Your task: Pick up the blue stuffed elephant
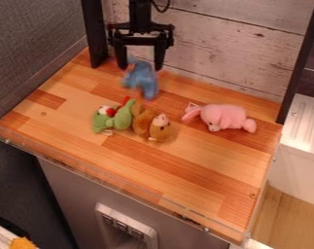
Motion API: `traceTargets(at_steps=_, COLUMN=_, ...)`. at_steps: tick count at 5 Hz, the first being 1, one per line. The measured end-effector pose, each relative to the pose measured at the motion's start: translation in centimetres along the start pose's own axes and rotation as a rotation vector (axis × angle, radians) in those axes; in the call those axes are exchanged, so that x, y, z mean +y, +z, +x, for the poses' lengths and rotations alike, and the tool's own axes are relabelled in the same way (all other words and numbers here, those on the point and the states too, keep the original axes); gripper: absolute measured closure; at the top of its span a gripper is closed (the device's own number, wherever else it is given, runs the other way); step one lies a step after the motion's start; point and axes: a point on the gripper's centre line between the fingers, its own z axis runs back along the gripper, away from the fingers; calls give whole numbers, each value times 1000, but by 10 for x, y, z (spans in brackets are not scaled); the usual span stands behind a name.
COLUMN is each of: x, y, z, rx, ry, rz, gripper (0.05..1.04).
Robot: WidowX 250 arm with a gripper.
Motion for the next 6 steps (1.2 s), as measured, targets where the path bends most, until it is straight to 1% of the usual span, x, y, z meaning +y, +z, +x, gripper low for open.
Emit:
traceTargets(at_steps=1, x=1, y=-3, z=3, rx=-9, ry=-114, rz=8, gripper=84)
traceTargets(at_steps=2, x=0, y=-10, z=7, rx=-24, ry=-147, rz=8, gripper=84)
traceTargets(at_steps=3, x=-1, y=-15, z=7, rx=-30, ry=-80, rz=3, gripper=84)
traceTargets(at_steps=4, x=-3, y=-26, z=8, rx=-24, ry=38, rz=-5, gripper=84)
traceTargets(at_steps=5, x=-5, y=-31, z=9, rx=-33, ry=135, rz=-13, gripper=85)
traceTargets(at_steps=6, x=-12, y=-42, z=6, rx=-23, ry=160, rz=-15, gripper=86)
